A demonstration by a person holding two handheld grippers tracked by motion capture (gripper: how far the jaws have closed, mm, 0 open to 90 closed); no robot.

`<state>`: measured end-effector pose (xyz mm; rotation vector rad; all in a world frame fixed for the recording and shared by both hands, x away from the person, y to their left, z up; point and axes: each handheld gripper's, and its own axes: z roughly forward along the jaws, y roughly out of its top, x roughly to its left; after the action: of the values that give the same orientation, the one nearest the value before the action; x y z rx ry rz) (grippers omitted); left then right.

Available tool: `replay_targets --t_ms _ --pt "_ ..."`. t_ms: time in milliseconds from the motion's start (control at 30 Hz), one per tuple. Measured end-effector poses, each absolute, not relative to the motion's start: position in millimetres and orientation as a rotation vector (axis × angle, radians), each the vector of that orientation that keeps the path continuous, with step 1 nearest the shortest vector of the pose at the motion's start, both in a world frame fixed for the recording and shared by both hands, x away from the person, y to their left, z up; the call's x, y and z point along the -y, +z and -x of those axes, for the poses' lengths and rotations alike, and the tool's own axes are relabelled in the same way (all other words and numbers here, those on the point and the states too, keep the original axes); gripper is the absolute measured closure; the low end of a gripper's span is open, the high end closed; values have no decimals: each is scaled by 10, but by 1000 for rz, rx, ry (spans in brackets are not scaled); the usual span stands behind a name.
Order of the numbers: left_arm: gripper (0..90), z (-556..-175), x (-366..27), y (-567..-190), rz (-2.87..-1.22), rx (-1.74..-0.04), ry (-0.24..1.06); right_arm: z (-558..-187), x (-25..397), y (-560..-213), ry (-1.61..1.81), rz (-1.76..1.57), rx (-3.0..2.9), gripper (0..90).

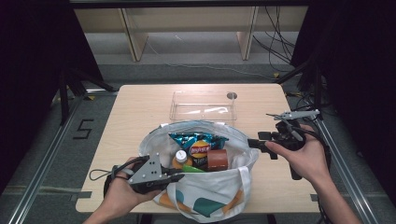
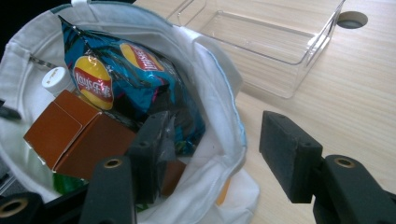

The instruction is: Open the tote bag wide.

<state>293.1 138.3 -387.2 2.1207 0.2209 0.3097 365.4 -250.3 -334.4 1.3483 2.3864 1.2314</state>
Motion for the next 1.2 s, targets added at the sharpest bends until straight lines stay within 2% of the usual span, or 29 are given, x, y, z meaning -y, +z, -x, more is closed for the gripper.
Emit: replay_targets --t_ms 267,533,633,667,800,933,1000,1100,1200 --pt "816 -2913 -1349 -4106 -2178 -232 192 -3681 2482 -3461 1183 -1390 -2420 453" --pt "817 -2956 -1258 -4315 -2224 -260 142 -3621 2482 -3530 1117 -1426 -2452 490" --pt "817 -2965 -1246 -4363 -2241 -286 147 -3622 2485 -3631 1095 -1417 -2480 521" --pt "817 -2975 -1245 -4377 -2256 -282 142 -3630 2483 -3696 1084 -1411 -2506 569" --pt "816 -2994 -1229 -4487 -2282 -330 114 -3665 2472 -3806 1097 -1395 -2514 612" --pt "815 -2982 -1211 -4554 -2310 -357 106 -3644 2414 -3808 1063 -1491 -2516 612" --pt "813 -2978 -1203 -4593 -2342 -359 100 -3668 2443 -3808 1053 -1378 -2512 603" --pt "801 -2973 -1214 -4571 -2335 -367 104 -3644 2431 -3782 1093 -1389 -2508 579" --pt "711 -2963 -1225 -4550 -2326 -369 98 -3642 2466 -3751 1094 -1356 -2509 538"
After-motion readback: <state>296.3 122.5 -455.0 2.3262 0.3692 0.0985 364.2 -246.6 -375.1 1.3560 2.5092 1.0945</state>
